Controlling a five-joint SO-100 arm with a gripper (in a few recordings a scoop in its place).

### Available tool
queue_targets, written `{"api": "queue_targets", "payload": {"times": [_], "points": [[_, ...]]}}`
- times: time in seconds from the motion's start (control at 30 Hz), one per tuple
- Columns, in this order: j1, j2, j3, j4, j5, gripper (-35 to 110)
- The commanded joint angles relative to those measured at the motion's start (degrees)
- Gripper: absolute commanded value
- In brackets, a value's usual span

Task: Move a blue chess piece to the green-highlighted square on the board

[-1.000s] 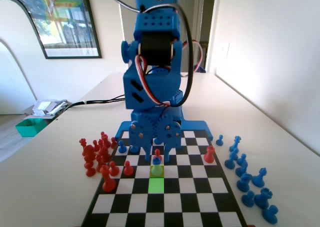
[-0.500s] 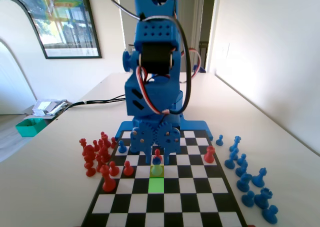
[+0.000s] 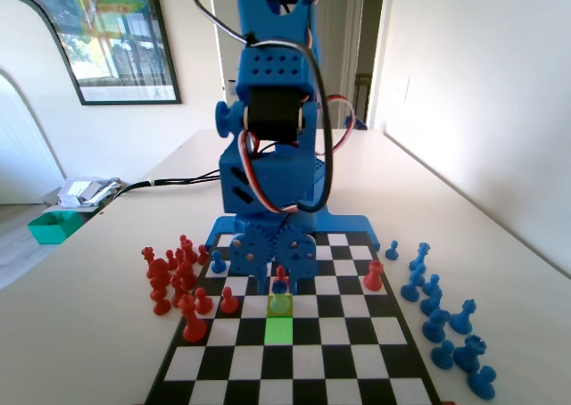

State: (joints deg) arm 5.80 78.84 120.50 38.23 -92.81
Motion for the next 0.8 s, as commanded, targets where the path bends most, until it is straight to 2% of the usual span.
{"api": "queue_targets", "payload": {"times": [0.0, 0.77], "points": [[0.53, 2.02, -1.85, 0.53, -1.05, 12], [0.26, 1.32, -4.13, 0.35, -0.35, 11]]}}
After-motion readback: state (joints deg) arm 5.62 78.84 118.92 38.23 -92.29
